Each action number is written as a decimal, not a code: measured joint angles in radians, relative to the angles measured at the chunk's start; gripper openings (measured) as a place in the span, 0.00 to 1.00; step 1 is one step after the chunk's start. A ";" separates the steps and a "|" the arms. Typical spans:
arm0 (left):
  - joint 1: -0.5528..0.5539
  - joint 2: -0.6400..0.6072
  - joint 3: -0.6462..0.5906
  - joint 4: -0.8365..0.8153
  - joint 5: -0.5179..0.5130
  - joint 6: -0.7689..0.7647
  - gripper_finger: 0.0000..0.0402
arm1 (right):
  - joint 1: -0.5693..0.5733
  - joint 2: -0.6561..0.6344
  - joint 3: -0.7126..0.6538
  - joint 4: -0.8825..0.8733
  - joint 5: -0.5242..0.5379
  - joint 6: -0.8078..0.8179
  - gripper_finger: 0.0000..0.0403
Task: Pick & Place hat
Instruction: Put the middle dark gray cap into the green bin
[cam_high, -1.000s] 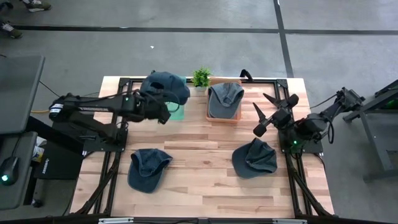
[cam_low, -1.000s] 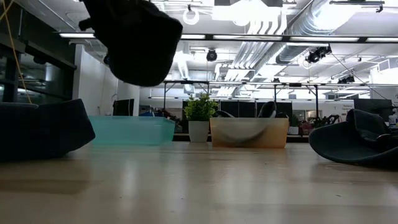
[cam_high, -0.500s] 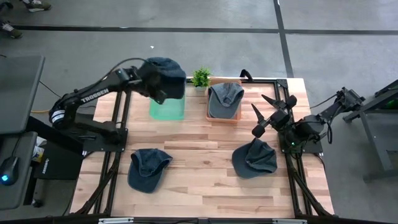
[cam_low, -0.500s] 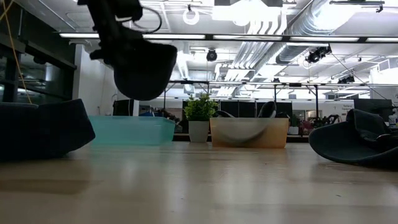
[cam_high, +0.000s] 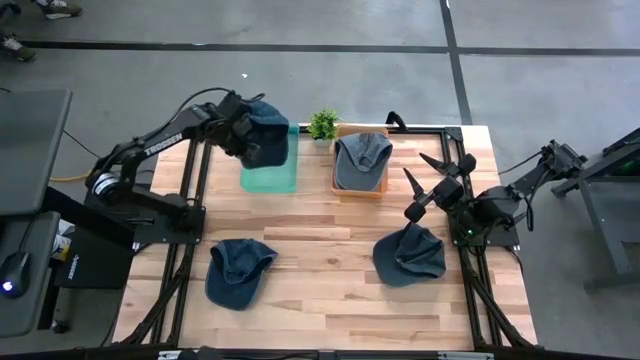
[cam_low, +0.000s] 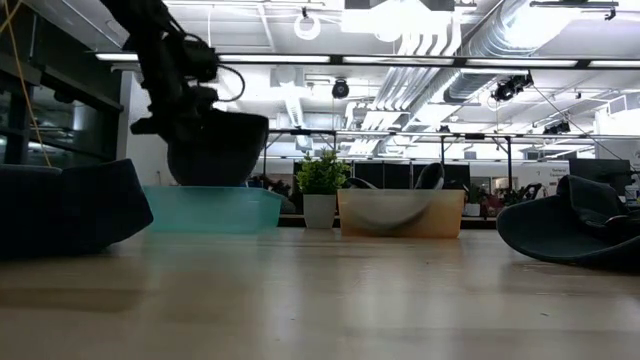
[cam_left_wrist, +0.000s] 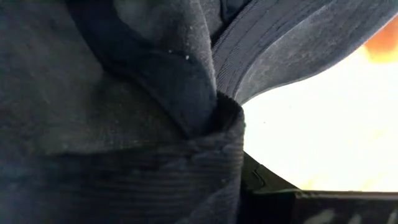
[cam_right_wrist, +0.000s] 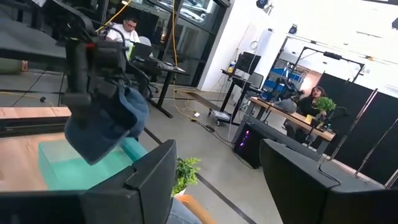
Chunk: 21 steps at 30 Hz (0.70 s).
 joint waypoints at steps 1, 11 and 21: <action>0.000 0.016 0.000 0.007 0.001 0.003 0.02 | 0.000 0.000 0.000 -0.002 -0.001 0.001 0.56; -0.007 0.140 0.001 0.058 0.024 0.026 0.02 | 0.000 0.000 0.000 -0.033 0.030 0.004 0.56; -0.007 0.225 0.001 0.067 0.077 0.054 0.02 | 0.000 0.000 0.000 -0.076 0.030 0.052 0.56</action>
